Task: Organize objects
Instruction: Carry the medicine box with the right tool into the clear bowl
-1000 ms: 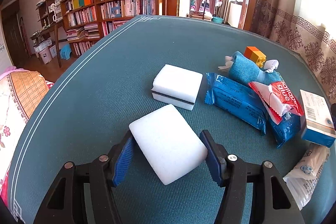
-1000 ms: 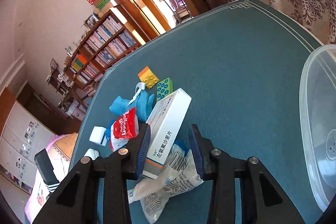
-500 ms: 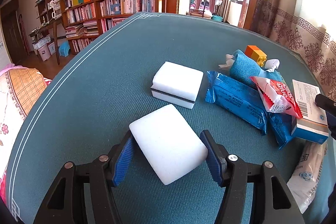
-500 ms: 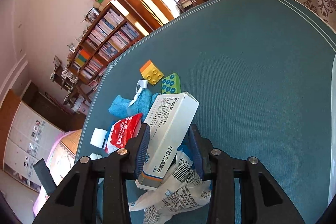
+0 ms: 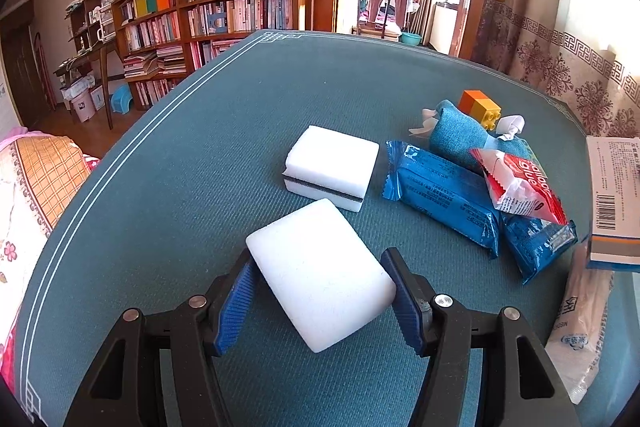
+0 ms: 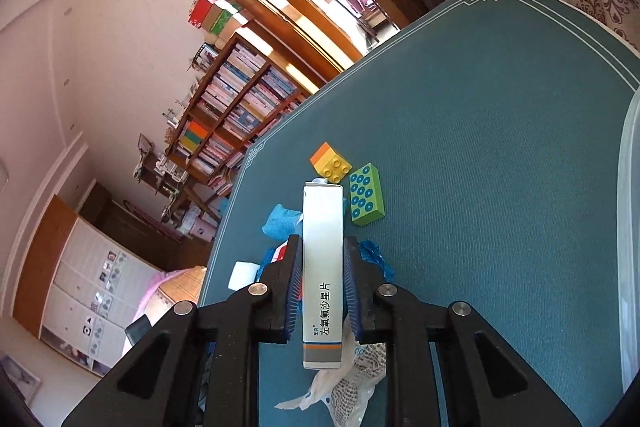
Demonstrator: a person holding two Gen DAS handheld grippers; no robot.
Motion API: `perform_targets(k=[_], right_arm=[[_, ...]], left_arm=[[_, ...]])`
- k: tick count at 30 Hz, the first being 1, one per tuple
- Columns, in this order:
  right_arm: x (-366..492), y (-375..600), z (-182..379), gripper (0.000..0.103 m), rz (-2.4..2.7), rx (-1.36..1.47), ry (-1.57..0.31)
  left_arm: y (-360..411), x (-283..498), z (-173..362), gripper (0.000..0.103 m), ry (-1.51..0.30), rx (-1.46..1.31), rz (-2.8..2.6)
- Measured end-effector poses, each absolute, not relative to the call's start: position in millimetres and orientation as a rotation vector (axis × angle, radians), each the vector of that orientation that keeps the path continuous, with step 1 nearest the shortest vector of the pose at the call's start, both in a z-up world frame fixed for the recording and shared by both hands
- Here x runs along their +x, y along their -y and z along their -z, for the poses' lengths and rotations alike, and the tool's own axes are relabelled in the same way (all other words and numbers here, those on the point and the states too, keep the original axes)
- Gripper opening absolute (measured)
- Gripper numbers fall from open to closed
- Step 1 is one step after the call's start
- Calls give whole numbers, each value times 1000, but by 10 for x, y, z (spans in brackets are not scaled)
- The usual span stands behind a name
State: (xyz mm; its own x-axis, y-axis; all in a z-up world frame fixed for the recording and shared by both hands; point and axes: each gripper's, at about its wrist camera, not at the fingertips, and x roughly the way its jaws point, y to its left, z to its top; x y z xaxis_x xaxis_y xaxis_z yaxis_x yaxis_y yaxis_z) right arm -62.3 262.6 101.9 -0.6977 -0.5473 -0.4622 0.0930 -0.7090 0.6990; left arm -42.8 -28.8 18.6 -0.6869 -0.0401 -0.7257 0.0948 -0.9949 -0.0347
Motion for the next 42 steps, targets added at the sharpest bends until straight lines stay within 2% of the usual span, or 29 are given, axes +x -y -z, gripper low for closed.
perform_targets(k=[10, 21, 42], right_arm=[[-103, -3180, -1218, 21, 2520, 884, 982], [408, -3846, -1344, 21, 2724, 833, 976], [915, -4697, -1129, 21, 3018, 963, 962]], left_arm=[[117, -304, -373, 65, -57, 1167, 2918], [-13, -228, -497, 65, -79, 1189, 2991], [-1186, -50, -759, 65, 119, 1212, 3235]])
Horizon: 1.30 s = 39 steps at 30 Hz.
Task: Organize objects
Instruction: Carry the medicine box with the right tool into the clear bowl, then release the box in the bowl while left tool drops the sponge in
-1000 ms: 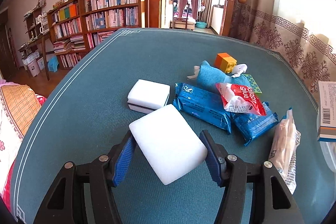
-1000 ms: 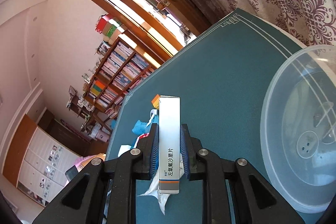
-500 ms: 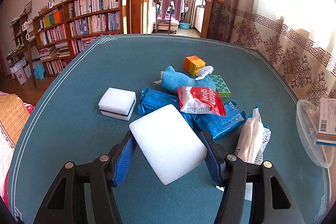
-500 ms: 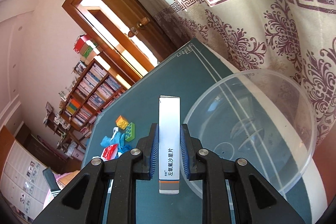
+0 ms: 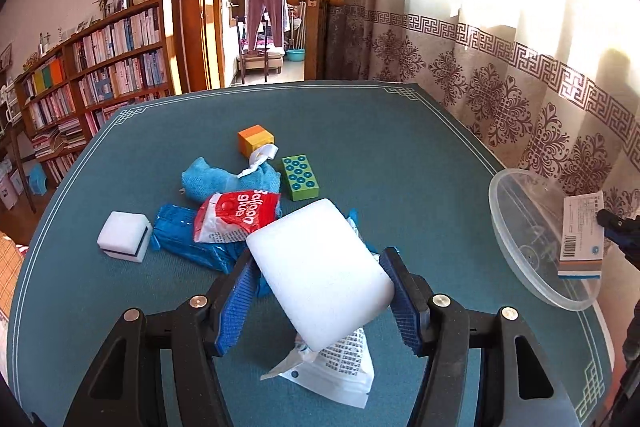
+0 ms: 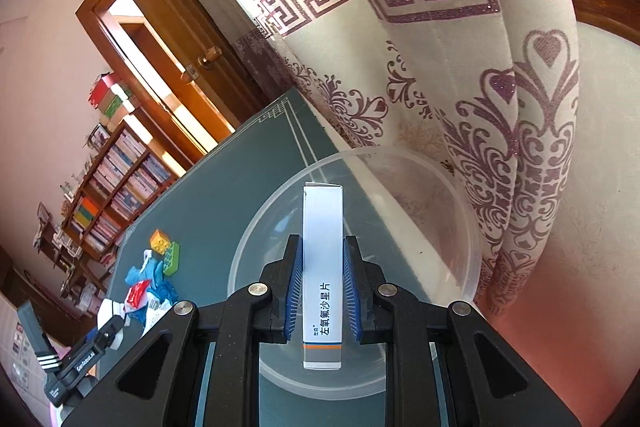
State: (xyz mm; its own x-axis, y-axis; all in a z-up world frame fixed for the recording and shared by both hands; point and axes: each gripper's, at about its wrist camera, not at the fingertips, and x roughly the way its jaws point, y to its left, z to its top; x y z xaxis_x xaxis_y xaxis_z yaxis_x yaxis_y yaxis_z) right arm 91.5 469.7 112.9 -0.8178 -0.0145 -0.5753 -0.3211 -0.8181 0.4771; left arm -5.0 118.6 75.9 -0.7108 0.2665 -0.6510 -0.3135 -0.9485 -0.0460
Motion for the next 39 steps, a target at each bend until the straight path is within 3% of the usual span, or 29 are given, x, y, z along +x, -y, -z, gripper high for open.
perform_targets(k=[17, 24, 39], right_arm=[[783, -4936, -932, 21, -2628, -869, -721], [816, -4792, -988, 22, -2577, -788, -406], [840, -4667, -1012, 22, -2646, -790, -381]], left_arm=[[-1900, 23, -736, 65, -188, -976, -2515], [-2185, 38, -737, 65, -219, -969, -2451], [-2970, -1, -708, 67, -278, -932, -2264]])
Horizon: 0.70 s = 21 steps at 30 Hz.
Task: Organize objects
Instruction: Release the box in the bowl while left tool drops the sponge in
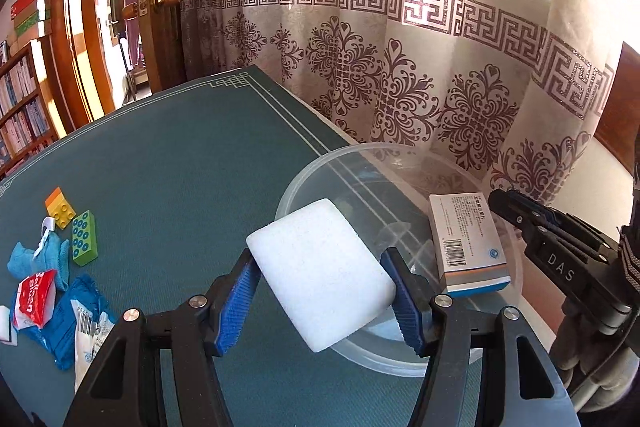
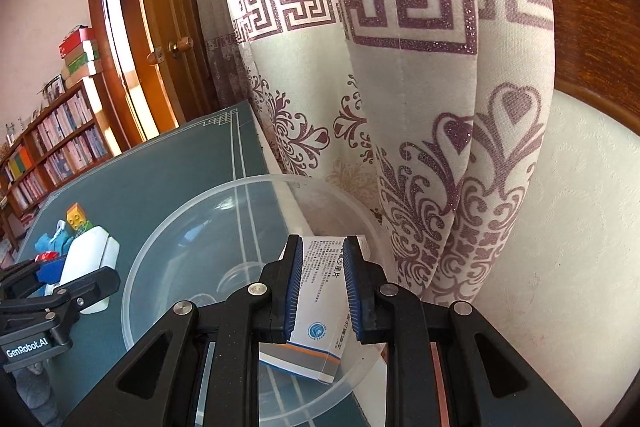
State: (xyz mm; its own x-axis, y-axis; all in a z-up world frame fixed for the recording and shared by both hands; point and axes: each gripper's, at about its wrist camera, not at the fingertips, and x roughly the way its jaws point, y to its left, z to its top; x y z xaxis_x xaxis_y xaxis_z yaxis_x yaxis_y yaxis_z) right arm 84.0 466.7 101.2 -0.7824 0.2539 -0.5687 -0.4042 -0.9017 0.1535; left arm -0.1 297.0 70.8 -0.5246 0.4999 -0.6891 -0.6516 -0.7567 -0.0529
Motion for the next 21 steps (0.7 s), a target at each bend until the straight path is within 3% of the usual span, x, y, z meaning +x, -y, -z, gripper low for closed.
perform_targets(k=[2, 4, 21], right_arm=[[832, -4650, -996, 23, -2651, -798, -383], [824, -4636, -979, 23, -2654, -806, -383], [844, -4426, -1025, 33, -2707, -804, -347]], left_arm=[[-3049, 15, -696, 72, -290, -915, -2248], [-3081, 26, -684, 89, -297, -897, -2252], [-2655, -39, -522, 95, -273, -968, -2381]])
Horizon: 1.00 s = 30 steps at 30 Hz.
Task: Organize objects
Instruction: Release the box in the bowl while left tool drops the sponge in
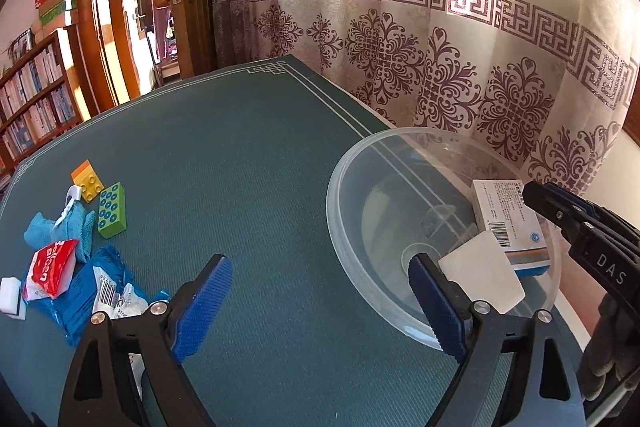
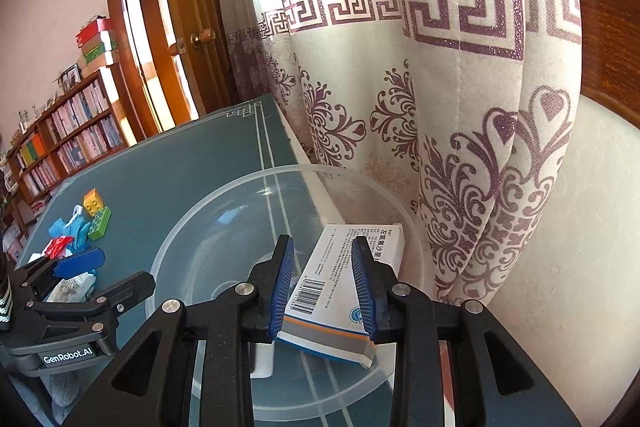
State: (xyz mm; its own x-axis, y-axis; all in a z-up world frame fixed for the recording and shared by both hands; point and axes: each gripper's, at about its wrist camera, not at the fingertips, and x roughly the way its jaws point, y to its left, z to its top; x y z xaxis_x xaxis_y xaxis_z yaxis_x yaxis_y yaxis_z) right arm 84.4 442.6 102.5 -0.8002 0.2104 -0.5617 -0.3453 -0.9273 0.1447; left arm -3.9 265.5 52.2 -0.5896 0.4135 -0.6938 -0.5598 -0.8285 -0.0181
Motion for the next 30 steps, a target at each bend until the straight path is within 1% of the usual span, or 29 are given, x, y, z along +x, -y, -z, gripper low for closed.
perform_targets(k=[2, 5, 12, 14, 18, 24, 30], right_arm=[[840, -4394, -1016, 36, -2715, -818, -337], [818, -4352, -966, 38, -2701, -851, -299], [720, -4202, -756, 39, -2642, -1000, -141], [722, -4119, -743, 40, -2636, -991, -73], [784, -4050, -798, 40, -2652, -946, -69], [870, -4041, -1004, 41, -2681, -848, -133], [925, -3868, -1157, 45, -2755, -793, -179]], left_arm=[[-2597, -23, -540, 98, -262, -967, -2394], [-2504, -8, -575, 99, -248, -966, -2412], [-2245, -3, -655, 101, -213, -961, -2468], [-2147, -12, -679, 102, -201, -962, -2493], [-1910, -39, -724, 102, -173, -967, -2551], [-1538, -101, -769, 102, -120, -971, -2627], [-1201, -155, -739, 102, -77, -991, -2694]])
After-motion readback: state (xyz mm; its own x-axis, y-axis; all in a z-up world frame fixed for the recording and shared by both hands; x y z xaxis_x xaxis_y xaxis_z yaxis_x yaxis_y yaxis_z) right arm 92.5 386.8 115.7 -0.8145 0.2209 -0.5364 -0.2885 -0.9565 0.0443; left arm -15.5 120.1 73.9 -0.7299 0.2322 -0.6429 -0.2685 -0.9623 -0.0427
